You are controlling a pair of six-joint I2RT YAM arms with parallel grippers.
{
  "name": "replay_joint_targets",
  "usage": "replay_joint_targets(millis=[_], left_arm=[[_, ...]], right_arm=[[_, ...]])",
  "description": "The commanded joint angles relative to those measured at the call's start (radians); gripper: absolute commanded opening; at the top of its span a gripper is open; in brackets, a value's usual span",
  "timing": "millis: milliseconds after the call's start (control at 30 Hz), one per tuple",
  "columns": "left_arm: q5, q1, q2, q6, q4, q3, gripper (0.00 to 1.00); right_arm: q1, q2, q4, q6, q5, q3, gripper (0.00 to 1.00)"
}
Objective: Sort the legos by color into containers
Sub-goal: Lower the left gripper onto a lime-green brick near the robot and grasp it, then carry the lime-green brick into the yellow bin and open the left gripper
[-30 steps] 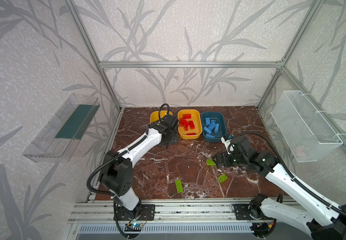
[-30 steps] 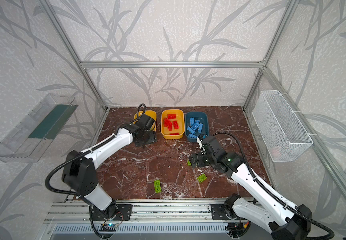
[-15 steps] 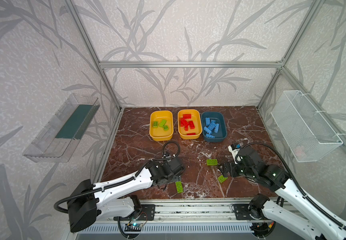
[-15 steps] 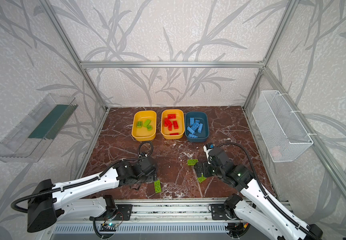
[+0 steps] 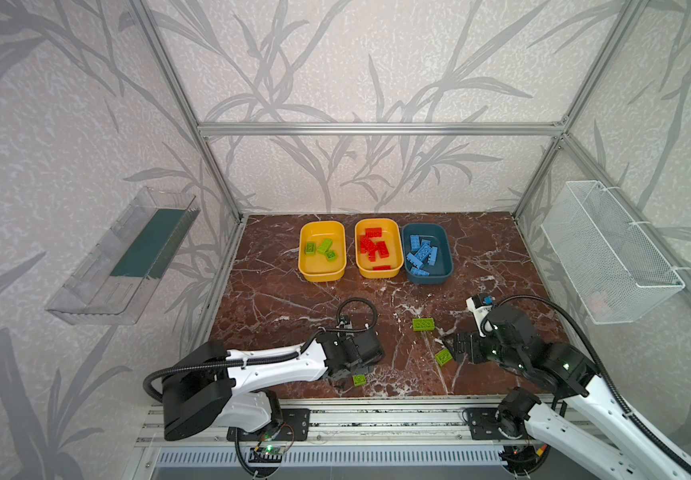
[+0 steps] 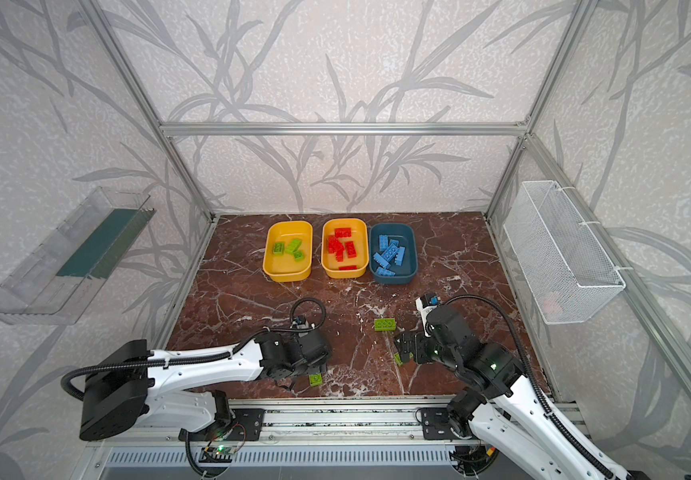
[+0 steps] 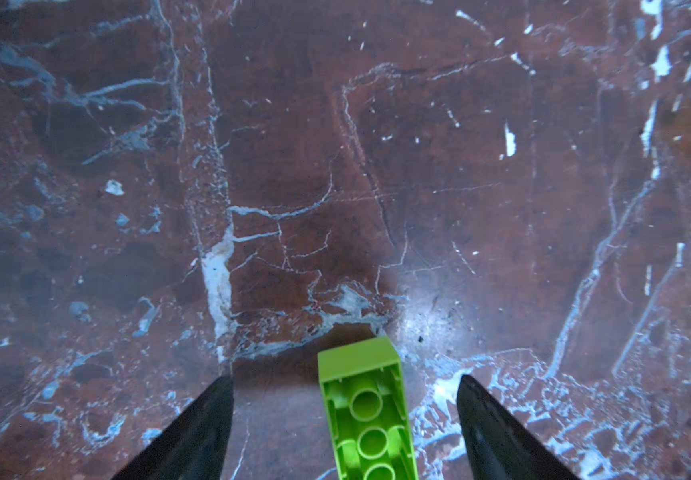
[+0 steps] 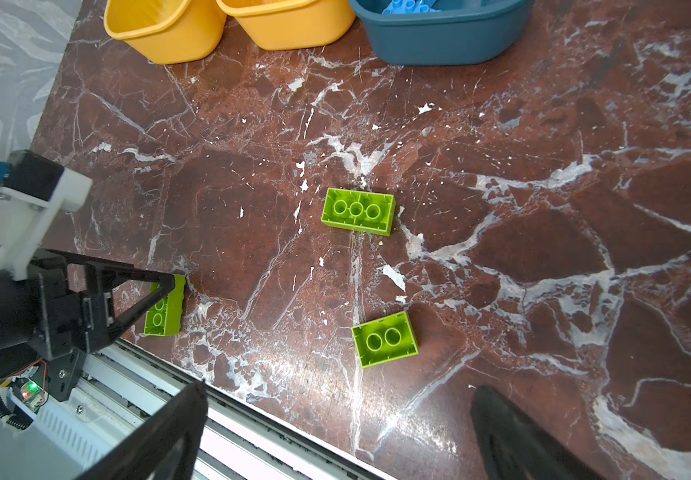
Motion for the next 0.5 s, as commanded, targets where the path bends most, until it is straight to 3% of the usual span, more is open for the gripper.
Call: replay_joint_targets(millis=[0, 333, 467], left_arm=[[-0.005, -0.003, 0.042, -0.026, 0.013, -0.002, 0.84], [0.066, -0.003, 0.117, -0.009, -0.001, 0.022, 0.72], [0.103, -0.003, 0.142, -0.003, -0.009, 0.025, 0.61]], right_arm=[[0.007, -0.005, -0.019, 0.011, 0.011, -0.015, 0.99], [0.007, 0.010, -0.004, 0.000, 0.008, -0.019, 0.99], [0.007, 0.022, -0.001, -0.009, 0.008, -0.016, 0.99]])
